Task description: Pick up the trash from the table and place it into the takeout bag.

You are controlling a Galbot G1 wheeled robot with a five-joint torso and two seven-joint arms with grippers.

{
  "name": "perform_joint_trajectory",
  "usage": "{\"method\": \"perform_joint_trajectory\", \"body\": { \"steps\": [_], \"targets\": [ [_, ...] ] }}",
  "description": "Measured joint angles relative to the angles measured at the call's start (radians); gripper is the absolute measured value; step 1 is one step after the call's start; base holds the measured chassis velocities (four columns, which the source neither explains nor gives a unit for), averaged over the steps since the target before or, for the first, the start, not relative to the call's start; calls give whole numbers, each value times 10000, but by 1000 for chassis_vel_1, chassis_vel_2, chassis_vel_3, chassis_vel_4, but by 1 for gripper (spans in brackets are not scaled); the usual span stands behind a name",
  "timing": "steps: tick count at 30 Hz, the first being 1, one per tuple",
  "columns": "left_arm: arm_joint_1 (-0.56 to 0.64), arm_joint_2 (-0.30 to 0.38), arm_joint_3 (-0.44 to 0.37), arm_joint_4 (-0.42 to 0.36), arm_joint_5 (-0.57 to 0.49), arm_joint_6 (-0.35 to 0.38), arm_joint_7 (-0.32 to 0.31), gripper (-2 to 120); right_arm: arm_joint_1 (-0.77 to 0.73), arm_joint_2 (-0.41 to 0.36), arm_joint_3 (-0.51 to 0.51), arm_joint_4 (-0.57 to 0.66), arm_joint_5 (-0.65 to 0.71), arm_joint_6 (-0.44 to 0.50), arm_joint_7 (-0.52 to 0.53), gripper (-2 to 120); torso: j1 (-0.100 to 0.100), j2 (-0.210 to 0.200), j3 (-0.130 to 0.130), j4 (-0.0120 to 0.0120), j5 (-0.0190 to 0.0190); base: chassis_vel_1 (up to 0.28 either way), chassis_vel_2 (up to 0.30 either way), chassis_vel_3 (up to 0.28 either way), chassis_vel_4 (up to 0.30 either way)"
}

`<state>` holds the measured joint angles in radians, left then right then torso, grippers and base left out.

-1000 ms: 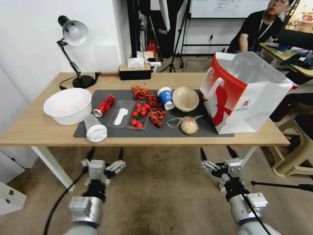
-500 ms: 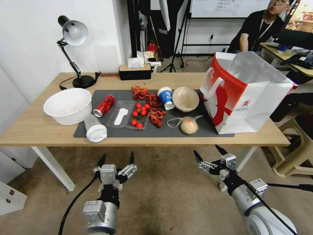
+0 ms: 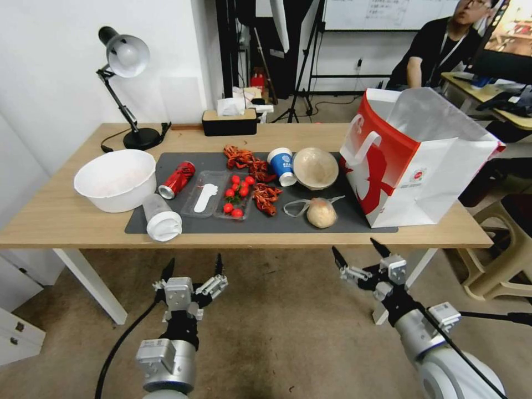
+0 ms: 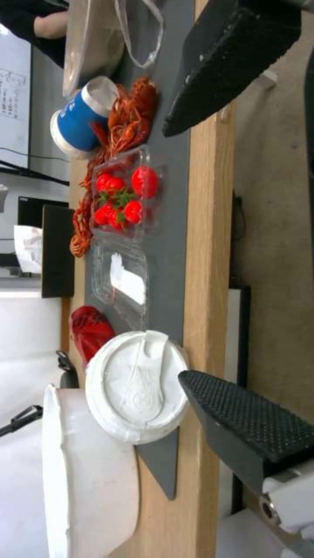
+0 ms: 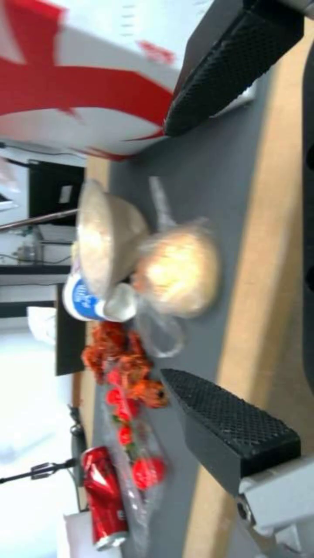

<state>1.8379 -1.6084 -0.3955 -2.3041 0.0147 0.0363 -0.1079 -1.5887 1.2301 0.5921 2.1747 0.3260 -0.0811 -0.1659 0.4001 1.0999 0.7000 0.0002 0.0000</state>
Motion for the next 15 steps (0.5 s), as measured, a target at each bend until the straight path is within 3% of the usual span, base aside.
{"method": "perform_joint_trajectory", "body": {
  "steps": [9,15],
  "targets": [
    [-333,1,11,179,-188,319,105,100,873,-216,-237,-352,-29,-81,426,100,-1,0,0,-5,-1,0,0,0,0],
    [-360,2,14,192,-217,357,120,100,2087,-433,-925,-1037,6,-566,796,100,-1,0,0,-3,0,0,0,0,0]
  ]
}}
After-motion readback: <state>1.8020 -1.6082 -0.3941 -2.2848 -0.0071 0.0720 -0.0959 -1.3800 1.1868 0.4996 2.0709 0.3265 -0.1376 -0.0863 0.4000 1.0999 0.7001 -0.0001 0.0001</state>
